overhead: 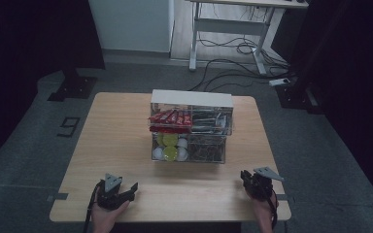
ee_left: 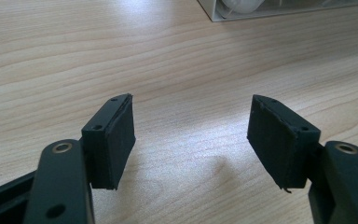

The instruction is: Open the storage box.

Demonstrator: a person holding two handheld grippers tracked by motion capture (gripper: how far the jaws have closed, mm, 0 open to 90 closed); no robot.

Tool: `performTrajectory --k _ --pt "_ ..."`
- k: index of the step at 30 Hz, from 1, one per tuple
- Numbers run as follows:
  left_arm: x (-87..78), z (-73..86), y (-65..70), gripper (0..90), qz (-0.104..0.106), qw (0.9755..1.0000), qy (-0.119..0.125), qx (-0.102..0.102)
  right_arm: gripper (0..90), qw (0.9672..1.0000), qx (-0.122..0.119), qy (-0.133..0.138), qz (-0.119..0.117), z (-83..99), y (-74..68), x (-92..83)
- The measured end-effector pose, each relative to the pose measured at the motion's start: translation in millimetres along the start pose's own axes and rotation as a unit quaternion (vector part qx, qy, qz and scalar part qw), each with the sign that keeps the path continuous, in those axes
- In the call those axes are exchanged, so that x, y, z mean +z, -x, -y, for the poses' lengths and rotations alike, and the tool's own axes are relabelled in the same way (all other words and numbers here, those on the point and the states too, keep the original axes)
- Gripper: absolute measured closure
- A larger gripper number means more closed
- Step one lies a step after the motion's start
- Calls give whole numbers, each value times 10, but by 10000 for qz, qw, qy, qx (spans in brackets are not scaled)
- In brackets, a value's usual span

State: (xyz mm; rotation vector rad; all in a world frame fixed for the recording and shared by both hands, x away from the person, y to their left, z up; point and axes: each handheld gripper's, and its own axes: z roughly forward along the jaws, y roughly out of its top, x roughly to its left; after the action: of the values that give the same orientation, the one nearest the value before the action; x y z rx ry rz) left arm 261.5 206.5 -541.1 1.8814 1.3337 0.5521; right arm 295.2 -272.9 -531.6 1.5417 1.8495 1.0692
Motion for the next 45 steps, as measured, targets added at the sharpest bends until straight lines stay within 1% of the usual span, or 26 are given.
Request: performTrajectory --k 3,5,9,10,11,12,15,18,21,27,28,31,32,34,35,37,39,41,42,45 --pt "33 -4 5 325 14 10000 -34 11 872 9999 -115 55 -42 -5 -54 -20" --pt "55 -8 9 325 39 10000 -63 24 891 9998 -148 101 -75 -8 -83 -39" --pt "71 -23 20 322 72 9999 -56 49 894 9996 -207 171 -77 -4 -126 -77" --pt "71 -32 23 322 67 9999 -42 63 895 9994 -268 217 -98 3 -171 -107" --pt "71 -32 23 322 67 9999 -42 63 895 9994 -268 217 -98 3 -171 -107" --pt "75 -40 23 321 73 9999 -38 67 895 9991 -317 238 -151 6 -210 -121" --pt "86 -37 21 320 64 9999 -56 65 896 9986 -374 285 -243 -5 -248 -138" --pt "103 -38 15 317 88 9999 -80 18 895 9978 -447 334 -363 -26 -292 -145" --pt "104 -40 20 314 101 9999 -62 -20 896 9973 -449 349 -469 -34 -324 -139" --pt "111 -77 56 317 190 9998 -45 15 896 9965 -500 366 -565 -24 -420 -152" --pt "122 -83 58 318 221 9997 -59 23 896 9963 -507 371 -595 -22 -439 -156" --pt "140 -87 59 318 226 9997 -78 22 895 9959 -506 386 -641 -16 -498 -155" --pt "155 -94 58 318 255 9996 -127 24 895 9957 -511 387 -663 -16 -517 -152" --pt "160 -98 62 317 256 9996 -140 35 895 9950 -443 403 -798 -25 -535 -141" --pt "160 -98 62 317 256 9996 -140 35 895 9950 -443 403 -798 -25 -535 -141" --pt "151 -99 62 316 274 9995 -126 26 896 9944 -333 426 -910 -45 -549 -121" --pt "133 -100 57 317 259 9996 -84 -4 895 9934 -421 447 -967 -77 -607 -88" --pt "122 -99 57 318 257 9997 -52 -22 895 9931 -430 444 -993 -84 -621 -82" --pt "103 -92 62 317 238 9997 -22 -37 895 9924 -472 435 -1046 -104 -658 -55" --pt "85 -87 66 317 246 9997 -12 -53 895 9920 -522 403 -1077 -122 -703 -5"
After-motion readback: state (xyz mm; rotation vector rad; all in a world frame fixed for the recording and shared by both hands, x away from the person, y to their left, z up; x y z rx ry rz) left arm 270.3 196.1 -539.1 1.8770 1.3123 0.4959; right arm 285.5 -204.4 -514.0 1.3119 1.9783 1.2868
